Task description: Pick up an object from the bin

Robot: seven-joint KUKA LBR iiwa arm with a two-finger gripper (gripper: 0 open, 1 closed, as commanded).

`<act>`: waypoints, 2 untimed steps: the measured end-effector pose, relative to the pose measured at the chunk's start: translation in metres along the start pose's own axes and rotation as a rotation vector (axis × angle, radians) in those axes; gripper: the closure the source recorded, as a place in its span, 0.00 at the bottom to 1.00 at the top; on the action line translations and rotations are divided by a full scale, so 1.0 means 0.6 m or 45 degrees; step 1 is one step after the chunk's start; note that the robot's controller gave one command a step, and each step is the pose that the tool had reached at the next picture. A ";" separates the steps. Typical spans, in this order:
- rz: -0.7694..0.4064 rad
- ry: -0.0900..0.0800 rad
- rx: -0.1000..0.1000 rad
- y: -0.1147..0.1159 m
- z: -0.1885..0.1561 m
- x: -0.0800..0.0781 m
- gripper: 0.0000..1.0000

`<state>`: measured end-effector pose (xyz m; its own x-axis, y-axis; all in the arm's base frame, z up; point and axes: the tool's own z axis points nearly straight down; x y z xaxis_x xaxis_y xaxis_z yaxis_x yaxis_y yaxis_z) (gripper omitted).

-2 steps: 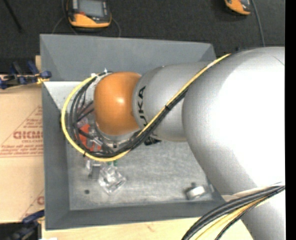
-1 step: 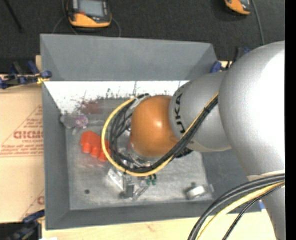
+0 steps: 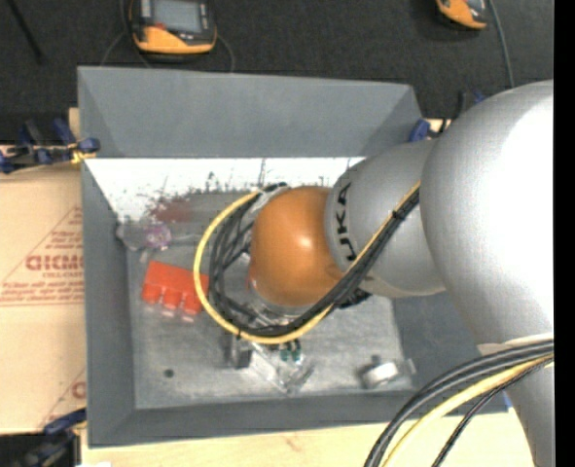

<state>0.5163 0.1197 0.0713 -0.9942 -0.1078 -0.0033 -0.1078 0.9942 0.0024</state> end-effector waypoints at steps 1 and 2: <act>0.001 0.001 0.001 -0.001 0.000 0.000 0.00; 0.191 -0.003 0.001 -0.017 0.001 -0.052 0.00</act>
Offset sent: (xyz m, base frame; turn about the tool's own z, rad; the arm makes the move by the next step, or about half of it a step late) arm 0.0000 0.0000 0.0000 0.0000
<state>0.5487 0.1127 0.0707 -0.9991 0.0417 -0.0050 0.0417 0.9991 0.0019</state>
